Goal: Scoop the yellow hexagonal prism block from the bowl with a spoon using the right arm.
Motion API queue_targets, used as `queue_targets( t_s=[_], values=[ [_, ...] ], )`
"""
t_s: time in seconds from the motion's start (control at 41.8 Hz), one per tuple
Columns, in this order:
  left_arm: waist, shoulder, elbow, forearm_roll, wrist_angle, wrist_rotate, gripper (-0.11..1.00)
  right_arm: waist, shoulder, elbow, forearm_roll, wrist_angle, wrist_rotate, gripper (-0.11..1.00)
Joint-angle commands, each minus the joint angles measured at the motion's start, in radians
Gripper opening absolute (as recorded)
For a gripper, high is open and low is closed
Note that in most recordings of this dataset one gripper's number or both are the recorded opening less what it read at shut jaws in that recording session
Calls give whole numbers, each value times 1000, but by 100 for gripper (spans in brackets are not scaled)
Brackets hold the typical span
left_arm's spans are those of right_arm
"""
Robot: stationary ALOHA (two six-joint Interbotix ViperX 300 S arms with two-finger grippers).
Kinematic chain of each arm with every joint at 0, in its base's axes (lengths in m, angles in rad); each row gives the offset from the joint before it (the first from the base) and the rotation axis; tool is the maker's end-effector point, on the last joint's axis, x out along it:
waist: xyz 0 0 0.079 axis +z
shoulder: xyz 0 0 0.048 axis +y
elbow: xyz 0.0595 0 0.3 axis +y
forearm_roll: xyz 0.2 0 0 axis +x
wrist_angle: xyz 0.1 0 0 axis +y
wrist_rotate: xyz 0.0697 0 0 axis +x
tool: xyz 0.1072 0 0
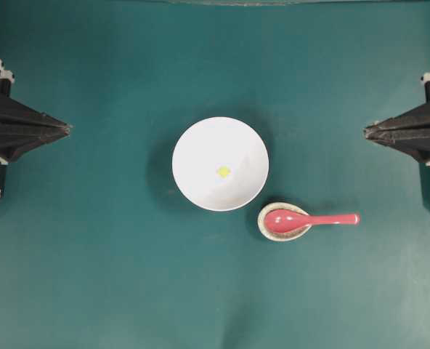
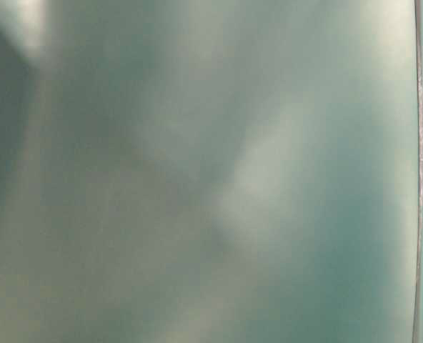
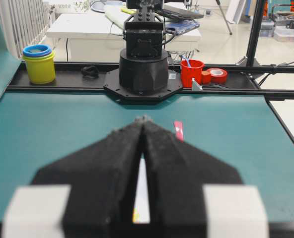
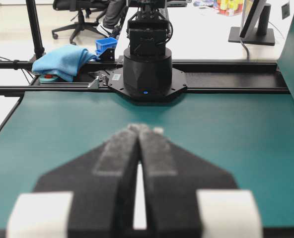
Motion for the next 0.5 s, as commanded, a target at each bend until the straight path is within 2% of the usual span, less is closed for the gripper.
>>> queue_targets(
  t_s=[0.0, 0.096, 0.239, 0.335, 0.479],
  values=[
    [-2, 11, -21, 8, 26, -5, 0, -6, 6, -20, 0, -2, -3, 0],
    [-2, 11, -23, 8, 60, -5, 1, -6, 20, -51, 0, 72, -5, 0],
    [-2, 11, -25, 8, 63, -5, 1, -6, 26, -69, 0, 104, -5, 3],
    [-2, 11, -25, 8, 66, -5, 1, -6, 29, -71, 0, 104, -5, 16],
    [0, 9, -25, 9, 72, -5, 1, -6, 34, -71, 2, 110, 5, 47]
  ],
)
